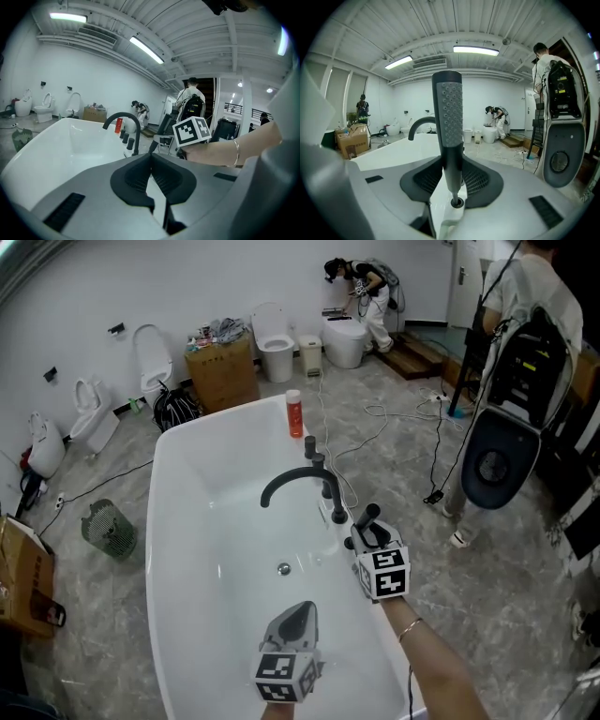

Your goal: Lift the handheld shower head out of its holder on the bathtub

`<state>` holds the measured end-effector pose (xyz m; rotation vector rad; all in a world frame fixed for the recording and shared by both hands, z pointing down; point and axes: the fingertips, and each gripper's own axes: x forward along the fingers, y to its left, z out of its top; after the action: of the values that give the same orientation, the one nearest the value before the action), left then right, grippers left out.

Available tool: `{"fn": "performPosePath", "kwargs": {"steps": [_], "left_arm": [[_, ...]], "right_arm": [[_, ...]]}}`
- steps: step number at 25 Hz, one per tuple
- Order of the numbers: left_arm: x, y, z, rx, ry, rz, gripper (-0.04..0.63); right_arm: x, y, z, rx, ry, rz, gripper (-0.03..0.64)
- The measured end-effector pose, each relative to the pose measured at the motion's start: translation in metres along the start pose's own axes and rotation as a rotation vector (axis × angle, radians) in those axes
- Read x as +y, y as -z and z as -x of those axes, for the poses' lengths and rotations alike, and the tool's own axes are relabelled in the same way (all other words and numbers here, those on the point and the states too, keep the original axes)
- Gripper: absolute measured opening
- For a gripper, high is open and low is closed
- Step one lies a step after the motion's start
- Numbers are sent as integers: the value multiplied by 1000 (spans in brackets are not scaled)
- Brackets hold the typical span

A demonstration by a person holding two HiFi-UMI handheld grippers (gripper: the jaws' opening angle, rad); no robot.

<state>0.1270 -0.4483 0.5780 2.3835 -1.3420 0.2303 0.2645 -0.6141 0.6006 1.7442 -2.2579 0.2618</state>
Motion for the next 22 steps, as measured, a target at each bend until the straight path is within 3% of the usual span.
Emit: {"fn": "performPosePath", "kwargs": {"steps": [22], "left_arm": [[-35,-63,94,-40,53,-57,20]], "right_arm": [[47,-106,118,-78,-3,29,133]]}}
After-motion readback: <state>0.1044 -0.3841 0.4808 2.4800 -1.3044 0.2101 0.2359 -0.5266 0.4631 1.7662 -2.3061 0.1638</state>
